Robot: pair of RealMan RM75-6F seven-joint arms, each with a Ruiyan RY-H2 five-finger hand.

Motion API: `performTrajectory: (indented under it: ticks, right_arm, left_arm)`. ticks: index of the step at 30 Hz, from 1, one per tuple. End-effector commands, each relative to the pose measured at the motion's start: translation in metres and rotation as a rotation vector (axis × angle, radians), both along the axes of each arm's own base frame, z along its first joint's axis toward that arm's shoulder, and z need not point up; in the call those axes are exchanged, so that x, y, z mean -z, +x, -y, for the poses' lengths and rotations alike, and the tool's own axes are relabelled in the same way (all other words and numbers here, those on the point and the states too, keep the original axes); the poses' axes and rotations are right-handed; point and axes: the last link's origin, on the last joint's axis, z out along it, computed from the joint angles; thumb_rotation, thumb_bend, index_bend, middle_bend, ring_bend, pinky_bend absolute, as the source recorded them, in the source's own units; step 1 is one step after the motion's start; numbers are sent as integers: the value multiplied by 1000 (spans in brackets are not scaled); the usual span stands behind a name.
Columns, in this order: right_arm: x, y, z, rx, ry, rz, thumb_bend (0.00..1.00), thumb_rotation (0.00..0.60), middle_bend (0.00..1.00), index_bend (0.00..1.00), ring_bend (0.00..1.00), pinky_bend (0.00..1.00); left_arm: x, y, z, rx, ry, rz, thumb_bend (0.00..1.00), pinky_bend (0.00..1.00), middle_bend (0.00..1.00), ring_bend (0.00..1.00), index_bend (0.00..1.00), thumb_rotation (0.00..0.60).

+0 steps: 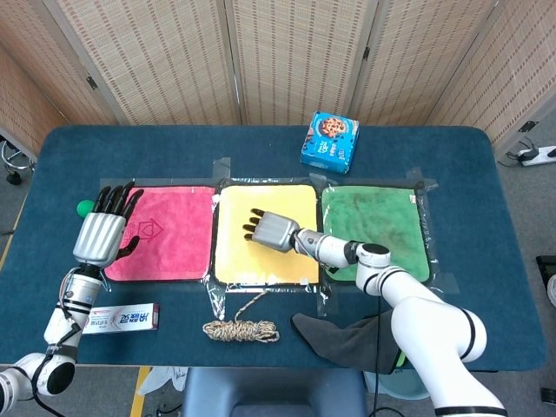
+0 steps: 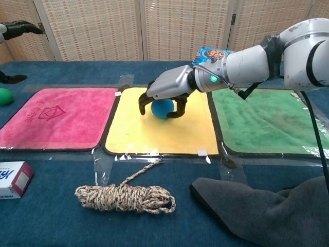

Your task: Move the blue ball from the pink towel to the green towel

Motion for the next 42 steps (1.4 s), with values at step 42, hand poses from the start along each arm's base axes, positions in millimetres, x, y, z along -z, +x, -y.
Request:
performTrajectory:
  ticks: [42]
  right_arm:
    - [-57, -47, -10, 11, -60, 51, 591, 600, 205, 411, 198, 36]
  left_arm:
    - [0, 6, 4, 12, -2, 35, 373, 0, 0, 0, 0, 600]
